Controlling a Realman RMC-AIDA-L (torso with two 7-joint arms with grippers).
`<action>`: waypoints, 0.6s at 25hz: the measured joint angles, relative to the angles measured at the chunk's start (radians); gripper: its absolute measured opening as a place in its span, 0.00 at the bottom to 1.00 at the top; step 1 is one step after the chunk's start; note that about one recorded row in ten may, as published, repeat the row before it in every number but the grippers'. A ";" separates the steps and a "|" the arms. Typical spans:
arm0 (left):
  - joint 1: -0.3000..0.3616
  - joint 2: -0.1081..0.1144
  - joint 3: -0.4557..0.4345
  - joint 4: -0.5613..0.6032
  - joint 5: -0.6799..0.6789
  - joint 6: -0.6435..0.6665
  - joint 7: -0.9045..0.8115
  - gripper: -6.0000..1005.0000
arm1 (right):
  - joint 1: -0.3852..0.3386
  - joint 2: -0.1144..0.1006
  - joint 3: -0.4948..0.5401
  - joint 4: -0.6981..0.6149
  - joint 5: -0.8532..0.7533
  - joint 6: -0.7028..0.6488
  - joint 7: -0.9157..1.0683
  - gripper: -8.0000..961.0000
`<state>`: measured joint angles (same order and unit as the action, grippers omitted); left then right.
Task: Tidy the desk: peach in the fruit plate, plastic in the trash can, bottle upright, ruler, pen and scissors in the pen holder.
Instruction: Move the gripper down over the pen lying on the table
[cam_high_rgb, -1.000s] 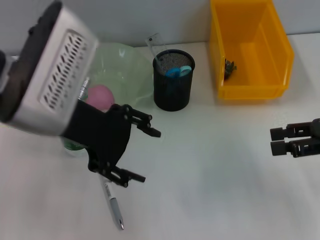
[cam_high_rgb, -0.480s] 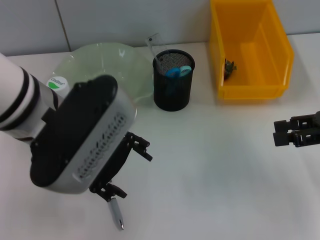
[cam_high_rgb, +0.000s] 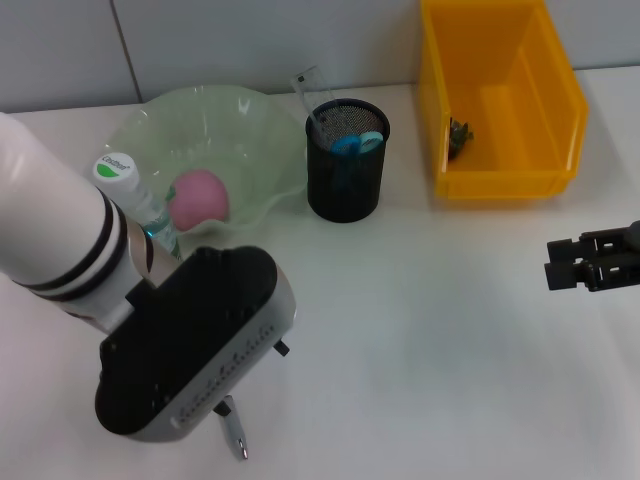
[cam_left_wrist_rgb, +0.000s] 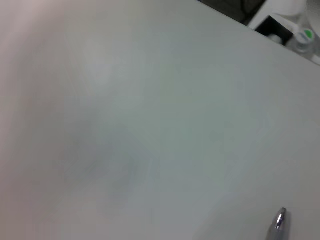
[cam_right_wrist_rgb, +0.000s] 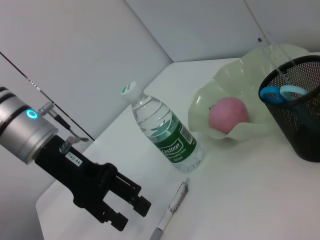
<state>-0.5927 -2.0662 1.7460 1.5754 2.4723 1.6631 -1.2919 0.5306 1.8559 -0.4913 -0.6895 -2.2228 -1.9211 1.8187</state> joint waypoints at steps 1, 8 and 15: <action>-0.002 0.001 0.013 -0.006 0.006 -0.004 0.006 0.79 | 0.000 0.000 0.002 0.000 0.000 0.000 0.001 0.79; -0.032 0.003 0.096 -0.053 0.055 -0.036 0.031 0.79 | -0.002 0.000 0.006 0.000 0.000 0.001 0.005 0.79; -0.073 0.004 0.147 -0.088 0.080 -0.047 0.034 0.79 | -0.001 -0.004 0.007 -0.004 0.000 0.004 0.005 0.79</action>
<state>-0.6655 -2.0619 1.8934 1.4877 2.5524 1.6165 -1.2579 0.5297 1.8522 -0.4847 -0.6938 -2.2227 -1.9174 1.8237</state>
